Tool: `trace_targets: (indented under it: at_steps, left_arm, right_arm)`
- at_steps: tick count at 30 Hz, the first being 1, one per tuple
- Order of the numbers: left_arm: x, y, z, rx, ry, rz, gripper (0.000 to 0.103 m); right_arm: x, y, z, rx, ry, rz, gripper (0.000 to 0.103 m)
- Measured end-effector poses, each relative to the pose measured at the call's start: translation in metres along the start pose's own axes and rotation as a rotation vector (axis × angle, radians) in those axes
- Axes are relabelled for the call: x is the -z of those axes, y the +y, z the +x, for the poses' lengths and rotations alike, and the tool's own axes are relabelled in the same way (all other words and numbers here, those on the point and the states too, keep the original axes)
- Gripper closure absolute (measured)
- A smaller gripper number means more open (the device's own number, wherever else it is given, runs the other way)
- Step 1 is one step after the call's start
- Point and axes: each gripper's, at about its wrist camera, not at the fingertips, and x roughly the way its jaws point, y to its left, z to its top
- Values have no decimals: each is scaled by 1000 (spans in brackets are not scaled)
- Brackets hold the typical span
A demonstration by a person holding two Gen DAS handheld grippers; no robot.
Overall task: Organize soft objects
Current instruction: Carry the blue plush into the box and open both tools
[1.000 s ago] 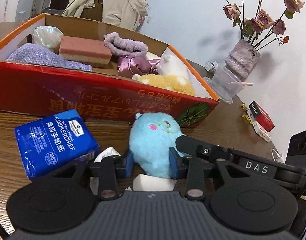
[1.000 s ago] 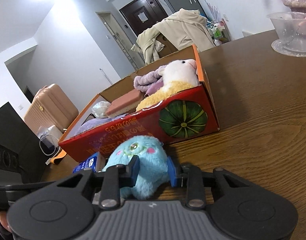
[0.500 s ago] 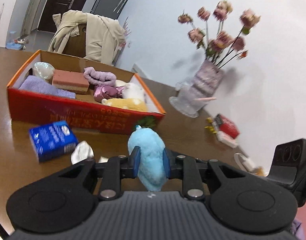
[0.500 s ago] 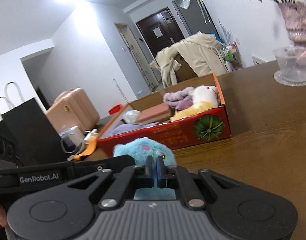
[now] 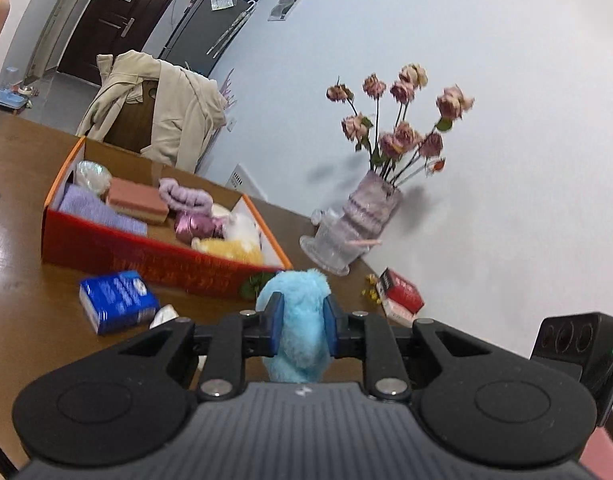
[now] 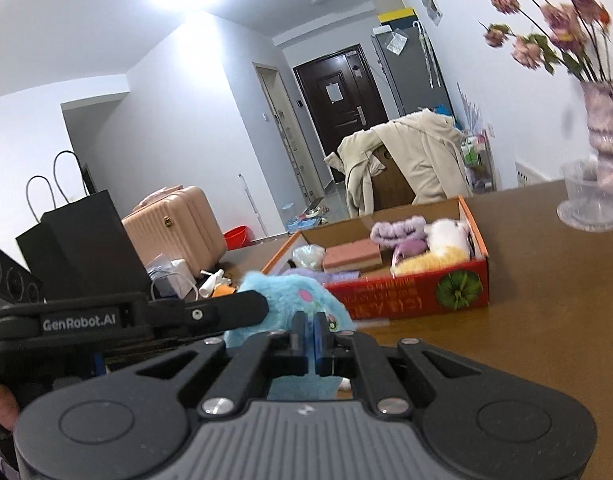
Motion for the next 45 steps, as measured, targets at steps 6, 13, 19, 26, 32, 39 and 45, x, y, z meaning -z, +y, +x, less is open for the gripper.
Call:
trace_targets:
  at_steps: [6, 13, 19, 26, 32, 39, 45]
  left_arm:
    - [-56, 28, 41, 24, -8, -17, 82]
    - [-109, 83, 114, 7, 35, -72, 82]
    - [-106, 157, 183, -91, 144, -178, 82]
    - [-89, 184, 199, -289, 217, -98, 81]
    - [-90, 170, 190, -376, 194, -3, 70]
    - [-98, 131, 147, -398, 151, 65, 47]
    - [-101, 76, 92, -476, 81, 152, 11]
  right_arm:
    - [-46, 1, 48, 39, -17, -60, 98]
    - [-96, -24, 142, 71, 33, -101, 98]
    - [-93, -58, 243, 87, 194, -92, 98]
    - [-63, -61, 299, 60, 320, -115, 100]
    - [-63, -55, 297, 72, 307, -119, 96]
    - [-84, -46, 235, 88, 230, -153, 73]
    - [-98, -29, 153, 143, 126, -238, 42]
